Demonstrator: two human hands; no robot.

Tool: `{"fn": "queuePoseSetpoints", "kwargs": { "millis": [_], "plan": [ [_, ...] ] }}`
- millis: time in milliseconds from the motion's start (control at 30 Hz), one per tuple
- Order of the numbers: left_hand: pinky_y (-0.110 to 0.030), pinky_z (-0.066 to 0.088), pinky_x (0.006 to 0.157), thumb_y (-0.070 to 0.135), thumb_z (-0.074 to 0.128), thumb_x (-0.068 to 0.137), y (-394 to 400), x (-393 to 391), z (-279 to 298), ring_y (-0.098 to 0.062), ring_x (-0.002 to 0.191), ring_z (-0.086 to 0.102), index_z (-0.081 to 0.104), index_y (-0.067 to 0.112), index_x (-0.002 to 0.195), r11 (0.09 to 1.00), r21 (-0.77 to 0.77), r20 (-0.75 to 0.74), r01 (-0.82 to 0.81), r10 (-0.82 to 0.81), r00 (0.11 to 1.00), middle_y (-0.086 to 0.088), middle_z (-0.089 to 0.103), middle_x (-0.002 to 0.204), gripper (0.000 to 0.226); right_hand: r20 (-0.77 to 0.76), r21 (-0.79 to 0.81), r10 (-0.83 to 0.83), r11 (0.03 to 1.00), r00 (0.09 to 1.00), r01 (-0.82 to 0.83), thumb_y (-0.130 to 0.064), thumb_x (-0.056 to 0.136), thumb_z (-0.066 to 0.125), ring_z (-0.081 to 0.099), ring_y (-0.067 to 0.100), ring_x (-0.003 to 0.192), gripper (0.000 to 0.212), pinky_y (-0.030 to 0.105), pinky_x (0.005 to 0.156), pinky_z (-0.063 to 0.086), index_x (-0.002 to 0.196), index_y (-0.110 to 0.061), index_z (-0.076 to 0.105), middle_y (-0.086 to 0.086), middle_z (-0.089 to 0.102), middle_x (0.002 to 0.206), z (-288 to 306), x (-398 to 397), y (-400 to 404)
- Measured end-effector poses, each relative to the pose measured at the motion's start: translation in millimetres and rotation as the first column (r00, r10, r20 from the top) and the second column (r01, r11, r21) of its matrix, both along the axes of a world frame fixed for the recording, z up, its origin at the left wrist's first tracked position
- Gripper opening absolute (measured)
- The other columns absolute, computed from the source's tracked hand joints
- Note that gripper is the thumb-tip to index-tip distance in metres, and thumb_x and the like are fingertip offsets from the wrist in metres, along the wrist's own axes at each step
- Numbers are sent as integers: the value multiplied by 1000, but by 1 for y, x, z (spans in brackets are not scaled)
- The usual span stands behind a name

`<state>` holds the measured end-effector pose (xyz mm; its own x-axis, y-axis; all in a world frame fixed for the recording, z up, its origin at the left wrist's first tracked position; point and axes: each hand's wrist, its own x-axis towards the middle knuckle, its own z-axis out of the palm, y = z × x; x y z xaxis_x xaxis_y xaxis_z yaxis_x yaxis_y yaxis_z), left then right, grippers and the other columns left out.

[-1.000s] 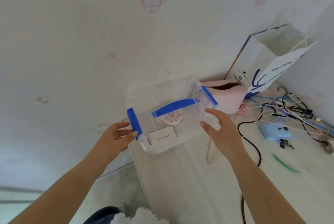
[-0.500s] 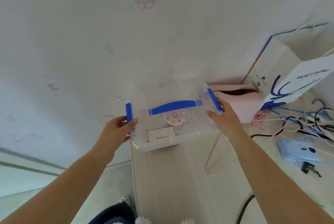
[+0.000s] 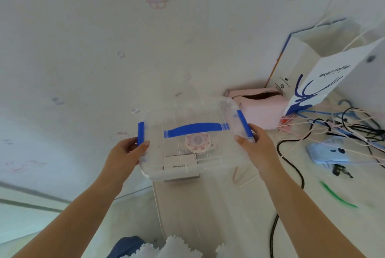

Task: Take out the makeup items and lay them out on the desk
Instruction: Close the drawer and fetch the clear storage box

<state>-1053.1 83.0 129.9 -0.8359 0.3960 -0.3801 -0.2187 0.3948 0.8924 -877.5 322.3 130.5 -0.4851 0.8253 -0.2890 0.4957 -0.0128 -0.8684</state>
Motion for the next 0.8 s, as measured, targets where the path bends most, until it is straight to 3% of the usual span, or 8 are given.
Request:
{"fn": "queuePoseSetpoints", "kwargs": {
  "millis": [133,267,467,600,700,800],
  "plan": [
    [-33,49,81,24,57,91,-8,0,0,-17,87,63,61,12,117,1000,12,-109,18,-16,994,0,68,96,29,-48,1,-113,994,992,114,-26,85,66,59,15,97,53,26,78,47,134,-24,44,-1,57,116,5,17,-31],
    [-23,43,66,23,54,92,-9,-9,4,-13,76,58,60,12,117,996,46,-180,82,-72,981,0,65,89,27,-100,17,-252,967,963,255,-25,87,63,56,2,85,50,13,64,41,134,-23,45,-3,57,116,11,28,-65],
    [-26,42,72,26,57,91,-25,-27,3,-11,80,60,60,14,121,961,73,-212,266,-246,946,-5,67,101,33,-111,57,-442,891,890,450,-24,88,63,56,7,90,52,12,64,38,136,-24,43,-4,57,119,21,39,-126],
    [-20,43,66,26,57,91,-48,-47,6,-11,84,62,60,18,119,882,107,-236,460,-427,873,0,68,102,30,-117,84,-570,810,813,580,-25,87,63,55,3,87,52,14,64,39,135,-26,43,-4,57,117,21,43,-194],
    [-19,44,67,25,57,91,-70,-64,7,-11,88,64,62,26,114,782,107,-263,614,-573,776,6,69,98,24,-129,73,-678,721,723,689,-24,87,64,58,11,94,54,22,72,44,136,-25,43,-3,60,116,18,41,-261],
    [-20,44,68,24,58,90,-98,-76,9,-10,88,63,63,25,114,672,77,-253,737,-701,666,4,69,99,25,-152,20,-789,600,595,800,-19,88,63,60,7,90,52,17,66,44,136,-23,43,-7,61,107,16,32,-340]
  ]
}}
